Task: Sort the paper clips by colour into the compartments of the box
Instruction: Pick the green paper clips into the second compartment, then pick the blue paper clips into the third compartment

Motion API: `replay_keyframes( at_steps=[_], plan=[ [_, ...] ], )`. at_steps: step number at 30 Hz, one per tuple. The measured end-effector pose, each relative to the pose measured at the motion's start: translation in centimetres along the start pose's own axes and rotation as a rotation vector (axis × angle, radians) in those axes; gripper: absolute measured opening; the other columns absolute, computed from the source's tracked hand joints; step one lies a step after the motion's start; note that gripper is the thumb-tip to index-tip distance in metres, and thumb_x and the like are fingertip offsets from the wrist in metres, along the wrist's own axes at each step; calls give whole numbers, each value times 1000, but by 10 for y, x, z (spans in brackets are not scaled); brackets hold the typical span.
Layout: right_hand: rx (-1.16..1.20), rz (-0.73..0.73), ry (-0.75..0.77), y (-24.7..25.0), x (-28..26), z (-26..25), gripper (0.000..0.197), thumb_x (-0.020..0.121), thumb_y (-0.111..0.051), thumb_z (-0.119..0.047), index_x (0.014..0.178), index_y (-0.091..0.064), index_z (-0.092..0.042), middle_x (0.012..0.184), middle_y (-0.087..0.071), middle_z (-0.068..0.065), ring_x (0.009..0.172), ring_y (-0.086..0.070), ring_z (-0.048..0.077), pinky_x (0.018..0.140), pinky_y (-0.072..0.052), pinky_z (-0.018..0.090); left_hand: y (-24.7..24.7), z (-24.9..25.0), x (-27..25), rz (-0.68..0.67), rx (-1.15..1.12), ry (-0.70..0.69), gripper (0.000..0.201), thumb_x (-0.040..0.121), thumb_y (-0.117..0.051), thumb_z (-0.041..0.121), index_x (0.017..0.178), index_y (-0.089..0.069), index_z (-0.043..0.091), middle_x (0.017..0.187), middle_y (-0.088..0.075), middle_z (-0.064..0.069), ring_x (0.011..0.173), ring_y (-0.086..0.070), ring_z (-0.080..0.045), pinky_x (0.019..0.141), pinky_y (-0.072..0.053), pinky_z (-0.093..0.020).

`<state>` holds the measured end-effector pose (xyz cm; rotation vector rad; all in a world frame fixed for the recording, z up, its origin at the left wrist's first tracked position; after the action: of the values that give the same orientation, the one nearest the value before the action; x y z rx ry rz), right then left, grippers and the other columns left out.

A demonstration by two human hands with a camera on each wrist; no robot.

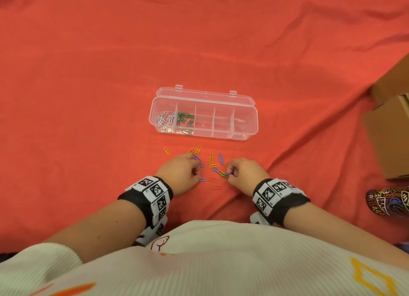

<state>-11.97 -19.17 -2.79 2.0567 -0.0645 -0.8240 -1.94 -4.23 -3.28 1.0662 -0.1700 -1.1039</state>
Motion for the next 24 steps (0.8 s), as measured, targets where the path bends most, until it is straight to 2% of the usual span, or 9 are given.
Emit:
replay_keyframes(
  at_steps=[3,6,8,10,13,16,20,22,24],
  plan=[
    [-20,-4,2,-3,-1,-2,16,72,-63,-23,87,-60,-24,83,-49,-6,85,-57,22,79,-46,34,4,-6,-2,71,-56,38,6,77,-59,26,79,-62,22,89,-55,1,88,-57,-20,78,-49,-36],
    [-43,-1,4,-5,1,-3,20,75,-67,-29,90,-59,-21,89,-50,-2,99,-58,25,84,-45,34,9,-21,-4,161,-78,96,9,80,-56,18,85,-61,22,91,-54,-3,90,-57,-24,78,-49,-39],
    [-45,-17,-6,-6,2,-3,15,77,-67,-28,87,-60,-19,96,-55,3,109,-56,26,89,-45,34,14,-34,-8,235,-92,138,16,80,-53,9,89,-62,20,94,-54,-7,91,-56,-27,78,-49,-40],
    [-54,-32,-15,-6,2,-5,7,78,-64,-25,76,-58,-22,101,-59,7,112,-55,27,91,-46,35,19,-47,-13,293,-105,180,18,80,-53,7,90,-63,19,95,-54,-8,90,-57,-28,77,-48,-39],
    [-54,-20,-14,-5,2,-8,15,77,-58,-23,66,-47,-25,91,-57,5,99,-59,27,85,-48,34,20,-61,-20,298,-136,200,16,79,-58,9,90,-62,19,91,-52,-4,81,-55,-22,79,-49,-39],
    [-53,16,20,-1,3,-13,8,80,-55,-23,72,-55,-23,83,-47,-1,84,-57,26,79,-46,33,17,-62,-25,248,-164,179,15,78,-66,19,92,-62,21,89,-48,3,73,-47,-12,80,-48,-33],
    [6,20,69,7,7,-20,18,85,-60,-27,94,-72,-18,87,-56,3,92,-59,24,79,-39,27,12,-62,-29,199,-221,158,30,71,-75,29,97,-63,20,92,-48,4,76,-47,-8,78,-43,-27],
    [60,45,95,13,9,-26,19,85,-62,-26,98,-73,-18,93,-66,2,88,-57,16,74,-34,21,10,-63,-31,156,-241,137,37,66,-79,29,98,-63,22,92,-49,3,75,-46,-2,77,-42,-25],
    [178,84,102,22,11,-32,15,82,-66,-24,93,-74,-17,78,-68,-11,69,-55,-3,62,-34,10,7,-65,-32,120,-230,125,37,64,-79,27,97,-63,22,92,-49,3,74,-44,2,77,-43,-26]
  ],
)
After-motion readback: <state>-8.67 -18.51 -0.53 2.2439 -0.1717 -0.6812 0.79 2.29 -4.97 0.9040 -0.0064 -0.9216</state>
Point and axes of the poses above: each hand's wrist, its own x-axis towards the middle knuckle, its own y-axis out of the back of the hand, z = x × y, the point moved 4 cm from there along x, towards the middle knuckle
